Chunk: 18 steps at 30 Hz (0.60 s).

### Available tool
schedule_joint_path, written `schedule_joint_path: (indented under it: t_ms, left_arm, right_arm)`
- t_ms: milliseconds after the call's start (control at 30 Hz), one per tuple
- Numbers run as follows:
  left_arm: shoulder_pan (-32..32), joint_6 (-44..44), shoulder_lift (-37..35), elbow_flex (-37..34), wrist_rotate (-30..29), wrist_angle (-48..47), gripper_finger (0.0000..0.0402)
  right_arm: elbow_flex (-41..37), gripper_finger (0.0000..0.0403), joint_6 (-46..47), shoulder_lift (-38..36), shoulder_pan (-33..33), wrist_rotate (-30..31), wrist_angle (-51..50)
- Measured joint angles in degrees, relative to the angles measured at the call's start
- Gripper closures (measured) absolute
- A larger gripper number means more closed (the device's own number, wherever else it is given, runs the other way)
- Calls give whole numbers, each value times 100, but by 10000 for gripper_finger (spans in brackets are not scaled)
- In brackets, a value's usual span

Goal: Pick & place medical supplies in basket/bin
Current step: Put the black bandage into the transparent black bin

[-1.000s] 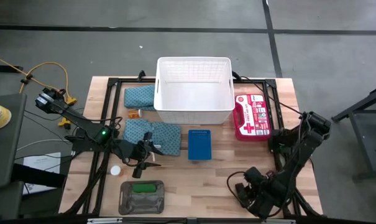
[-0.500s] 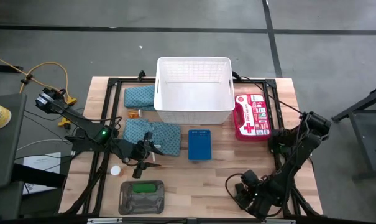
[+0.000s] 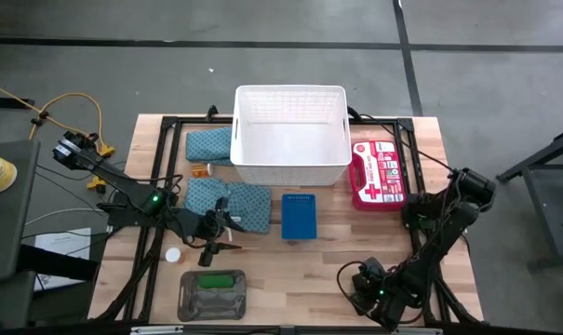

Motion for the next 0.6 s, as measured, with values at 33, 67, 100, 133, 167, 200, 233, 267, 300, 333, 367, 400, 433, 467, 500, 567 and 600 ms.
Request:
schedule_joint_path:
  t_ms: [33, 67, 100, 133, 167, 200, 233, 267, 300, 333, 367, 400, 433, 467, 500, 567, 600]
  left_arm:
    - [1, 0, 0, 0, -1, 0, 196]
    - [1, 0, 0, 0, -2, 0, 196]
    - [1, 0, 0, 0, -2, 0, 196]
    - [-1, 0, 0, 0, -2, 0, 196]
    - [-1, 0, 0, 0, -1, 0, 196]
    - [1, 0, 0, 0, -2, 0, 196]
    - [1, 0, 0, 0, -1, 0, 196]
    - [1, 0, 0, 0, -2, 0, 196]
    - [-1, 0, 0, 0, 1, 0, 196]
    - [-1, 0, 0, 0, -2, 0, 196]
    - [0, 0, 0, 0, -2, 0, 196]
    - [-2, 0, 0, 0, -2, 0, 196]
    - [-1, 0, 0, 0, -2, 0, 196]
    - [1, 0, 0, 0, -1, 0, 196]
    - [1, 0, 0, 0, -2, 0, 196]
    - [1, 0, 0, 0, -1, -2, 196]
    - [-1, 0, 0, 0, -2, 0, 196]
  right_arm:
    - [0, 222, 0, 0, 16, -3, -1]
    - [0, 222, -1, 0, 39, -10, -2]
    - [0, 221, -5, 0, 47, -10, -4]
    - [0, 219, -32, 0, 50, 3, -4]
    - [2, 215, -40, 0, 51, 23, -7]
    - [2, 209, -44, 0, 50, 55, -17]
    - [2, 201, -50, 0, 50, 115, -42]
    - [2, 193, -59, 0, 55, 149, -73]
    - [2, 184, -66, 0, 54, 174, -101]
    - [2, 175, -69, 0, 54, 176, -130]
    - [2, 167, -86, 0, 54, 165, -145]
    - [2, 159, -94, 0, 54, 159, -155]
    - [3, 152, -94, 0, 54, 156, -160]
    - [6, 147, -94, 0, 54, 141, -164]
    - [9, 142, -96, 0, 54, 122, -170]
    - [9, 135, -101, 0, 54, 53, -180]
    - [9, 133, -111, 0, 54, 22, -187]
